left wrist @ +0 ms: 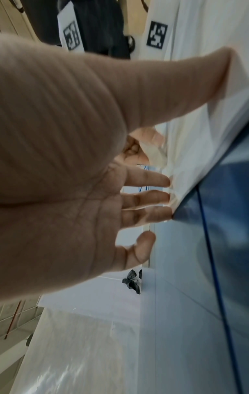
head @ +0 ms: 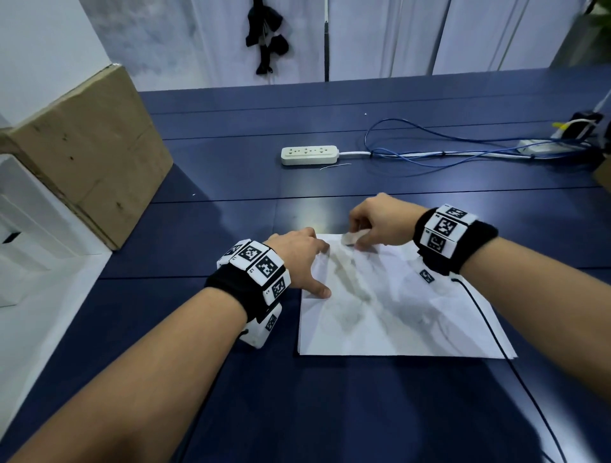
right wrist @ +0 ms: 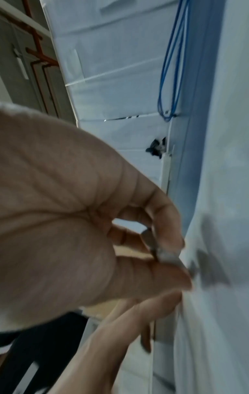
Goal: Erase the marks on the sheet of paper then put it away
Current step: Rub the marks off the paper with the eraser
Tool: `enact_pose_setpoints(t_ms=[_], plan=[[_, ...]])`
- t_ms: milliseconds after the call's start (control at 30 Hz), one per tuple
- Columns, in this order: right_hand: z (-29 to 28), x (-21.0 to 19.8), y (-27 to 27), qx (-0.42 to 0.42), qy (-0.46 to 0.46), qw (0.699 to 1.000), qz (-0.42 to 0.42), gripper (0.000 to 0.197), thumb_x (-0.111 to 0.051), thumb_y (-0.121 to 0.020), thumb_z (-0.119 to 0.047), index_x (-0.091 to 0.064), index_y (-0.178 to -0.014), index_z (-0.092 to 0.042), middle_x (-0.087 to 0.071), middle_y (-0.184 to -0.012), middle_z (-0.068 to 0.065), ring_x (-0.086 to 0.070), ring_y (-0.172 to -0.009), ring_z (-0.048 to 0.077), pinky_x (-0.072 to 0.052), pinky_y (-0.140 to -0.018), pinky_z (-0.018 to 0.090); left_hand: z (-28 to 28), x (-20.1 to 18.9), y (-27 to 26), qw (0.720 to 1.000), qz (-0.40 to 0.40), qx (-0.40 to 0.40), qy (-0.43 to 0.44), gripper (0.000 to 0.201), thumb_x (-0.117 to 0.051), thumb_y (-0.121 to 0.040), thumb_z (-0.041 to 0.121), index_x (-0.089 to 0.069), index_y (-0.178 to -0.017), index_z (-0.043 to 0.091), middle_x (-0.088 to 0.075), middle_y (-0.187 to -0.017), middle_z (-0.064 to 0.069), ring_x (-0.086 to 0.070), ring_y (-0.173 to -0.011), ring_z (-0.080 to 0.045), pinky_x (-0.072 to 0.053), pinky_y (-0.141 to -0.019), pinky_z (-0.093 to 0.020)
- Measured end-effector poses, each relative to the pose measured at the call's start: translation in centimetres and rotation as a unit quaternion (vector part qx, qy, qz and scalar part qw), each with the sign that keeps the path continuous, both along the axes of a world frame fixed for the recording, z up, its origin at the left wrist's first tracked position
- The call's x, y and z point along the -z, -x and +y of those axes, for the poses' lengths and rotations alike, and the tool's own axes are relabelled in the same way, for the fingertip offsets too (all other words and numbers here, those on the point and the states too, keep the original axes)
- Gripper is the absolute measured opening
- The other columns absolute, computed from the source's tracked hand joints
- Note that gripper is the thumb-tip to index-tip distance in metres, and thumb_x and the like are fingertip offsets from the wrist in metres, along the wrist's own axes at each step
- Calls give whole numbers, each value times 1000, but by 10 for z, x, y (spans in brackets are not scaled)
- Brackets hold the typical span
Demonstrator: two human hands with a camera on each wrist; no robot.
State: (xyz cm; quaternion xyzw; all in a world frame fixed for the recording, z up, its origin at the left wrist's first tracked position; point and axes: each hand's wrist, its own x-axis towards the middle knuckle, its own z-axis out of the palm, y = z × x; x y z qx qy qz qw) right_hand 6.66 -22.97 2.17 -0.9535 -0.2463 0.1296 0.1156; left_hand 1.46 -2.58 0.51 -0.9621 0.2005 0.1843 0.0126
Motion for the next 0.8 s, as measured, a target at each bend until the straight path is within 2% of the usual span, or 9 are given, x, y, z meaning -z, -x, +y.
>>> enact_pose_setpoints(t_ms=[67,167,267,333,433,567,600,700,800], plan=[[-1,0,17,-49,-9,995,83,17,-81,-72,-23,-68,-83,-25,-63,-69,-7,-58,-57,16,-52,-55,29,1,0,0,1000,-3,0,1,81,-73,-67,68,-50,-134,29,-46,-122,4,-53,-113,-21,-43,-90,-41],[0,-3,31,-90,-4,981,175,20,-84,-68,-17,-70,-78,-26,-67,-66,-5,-58,-49,13,-55,-53,29,1,1,-1,1000,-2,5,-5,86,-72,-68,69,-46,-140,29,-45,-126,4,-52,-116,-21,-44,-91,-42],[3,-2,11,-45,1,994,96,20,-82,-71,-22,-70,-86,-23,-64,-66,-8,-58,-49,12,-53,-54,29,0,1,0,1000,-5,3,2,85,-72,-67,69,-47,-138,29,-46,-124,4,-52,-115,-20,-44,-90,-41],[4,-1,-4,9,2,1000,27,20,-79,-72,-28,-68,-88,-25,-62,-76,-7,-59,-59,10,-48,-56,26,1,0,0,1000,-2,2,5,88,-72,-68,69,-44,-142,31,-45,-126,4,-52,-117,-19,-43,-92,-41],[0,1,-3,14,-3,1000,9,20,-78,-73,-29,-68,-89,-24,-62,-77,-7,-58,-64,13,-45,-57,25,1,0,1,1000,1,6,8,87,-72,-69,67,-42,-143,34,-44,-127,4,-52,-117,-20,-44,-94,-42],[1,-2,26,-79,8,982,173,20,-82,-70,-17,-72,-86,-21,-68,-64,-4,-59,-49,13,-53,-55,27,1,-1,-1,1000,3,17,-1,88,-72,-69,67,-39,-145,36,-44,-127,1,-52,-116,-22,-48,-93,-43],[1,-1,27,-89,12,978,187,20,-82,-69,-16,-72,-85,-21,-69,-63,-4,-58,-47,13,-54,-54,28,1,-1,-2,1000,3,18,-2,89,-72,-69,67,-39,-145,37,-44,-127,1,-53,-115,-22,-49,-92,-43],[3,0,10,-49,-2,994,93,17,-80,-71,-21,-71,-85,-22,-65,-64,-6,-60,-47,15,-55,-56,29,-1,-1,-3,1000,6,18,-4,89,-73,-67,69,-40,-144,38,-45,-126,2,-54,-114,-21,-50,-91,-44],[4,-1,-7,19,-14,1000,19,16,-79,-72,-26,-65,-80,-27,-60,-73,-9,-59,-52,12,-54,-56,29,-1,-1,-4,1000,7,14,-5,86,-71,-67,71,-41,-142,41,-44,-123,3,-54,-111,-20,-51,-90,-43]])
